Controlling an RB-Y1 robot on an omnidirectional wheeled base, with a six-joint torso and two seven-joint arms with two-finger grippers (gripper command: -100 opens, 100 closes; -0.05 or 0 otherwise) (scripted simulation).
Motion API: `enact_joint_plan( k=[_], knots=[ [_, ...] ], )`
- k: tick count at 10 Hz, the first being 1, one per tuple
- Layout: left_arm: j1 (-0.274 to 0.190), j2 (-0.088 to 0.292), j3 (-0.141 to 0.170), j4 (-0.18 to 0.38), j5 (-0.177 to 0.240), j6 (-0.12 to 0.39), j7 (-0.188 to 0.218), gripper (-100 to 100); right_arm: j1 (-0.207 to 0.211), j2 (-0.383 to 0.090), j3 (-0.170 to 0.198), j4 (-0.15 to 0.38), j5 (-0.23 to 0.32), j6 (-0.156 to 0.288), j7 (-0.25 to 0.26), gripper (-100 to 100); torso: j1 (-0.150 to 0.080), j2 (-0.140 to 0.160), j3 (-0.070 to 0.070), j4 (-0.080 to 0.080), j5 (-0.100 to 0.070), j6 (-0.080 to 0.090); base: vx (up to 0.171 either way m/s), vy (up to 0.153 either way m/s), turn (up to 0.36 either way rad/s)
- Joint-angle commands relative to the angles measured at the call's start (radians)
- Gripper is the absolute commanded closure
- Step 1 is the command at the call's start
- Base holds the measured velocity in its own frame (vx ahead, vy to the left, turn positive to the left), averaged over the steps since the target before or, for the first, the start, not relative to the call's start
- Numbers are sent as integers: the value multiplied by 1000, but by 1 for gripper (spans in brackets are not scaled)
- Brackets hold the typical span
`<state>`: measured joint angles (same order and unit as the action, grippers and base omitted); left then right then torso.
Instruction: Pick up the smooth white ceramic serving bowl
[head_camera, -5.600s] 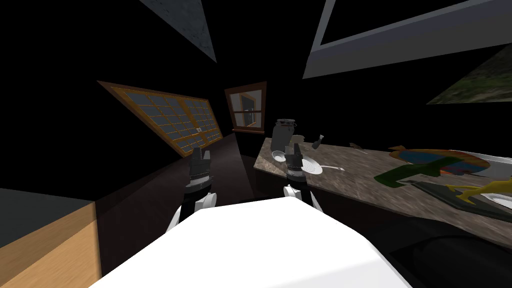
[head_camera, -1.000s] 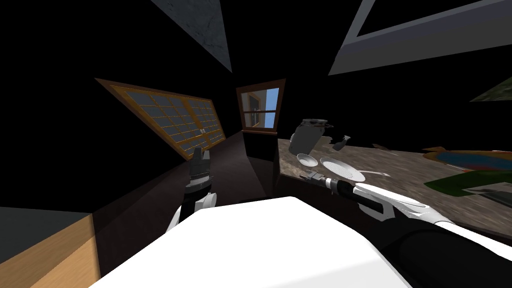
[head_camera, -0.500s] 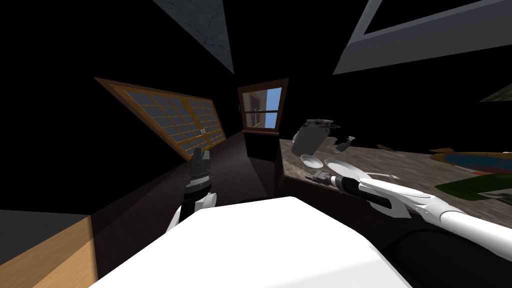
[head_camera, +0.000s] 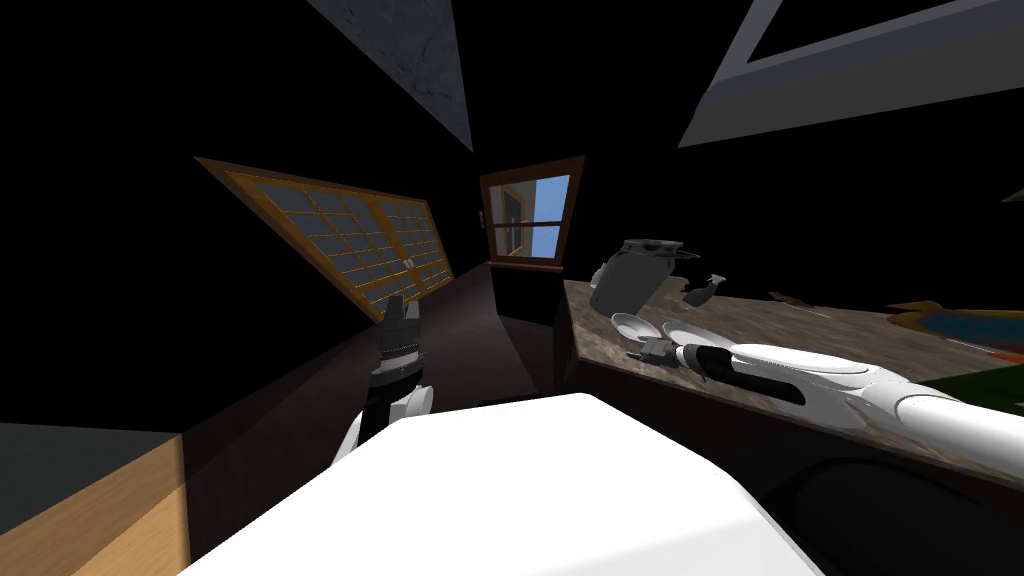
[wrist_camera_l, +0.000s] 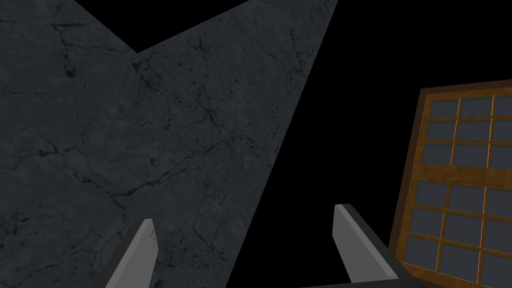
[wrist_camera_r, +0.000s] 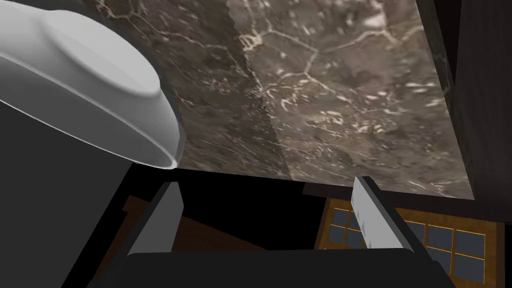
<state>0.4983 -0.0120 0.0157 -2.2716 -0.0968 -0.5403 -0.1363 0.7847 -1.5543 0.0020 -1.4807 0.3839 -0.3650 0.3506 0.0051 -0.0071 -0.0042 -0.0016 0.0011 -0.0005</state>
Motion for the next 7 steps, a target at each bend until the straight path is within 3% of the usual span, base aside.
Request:
enact_joint_plan(
  k=[1,5,7],
  knots=[
    [0,0,0,0,0,0,0,0,28,-24,-16,7,5,4,11,-100,0,0,0,0,0,0,74,55,5],
    [0,0,0,0,0,0,0,0,63,-125,4,65,36,31,26,-100,-4,1,0,0,-1,0,85,31,21],
    [0,0,0,0,0,0,0,0,88,-158,33,85,48,45,26,-100,-6,-2,-1,-1,-1,0,144,-41,28]
  ],
)
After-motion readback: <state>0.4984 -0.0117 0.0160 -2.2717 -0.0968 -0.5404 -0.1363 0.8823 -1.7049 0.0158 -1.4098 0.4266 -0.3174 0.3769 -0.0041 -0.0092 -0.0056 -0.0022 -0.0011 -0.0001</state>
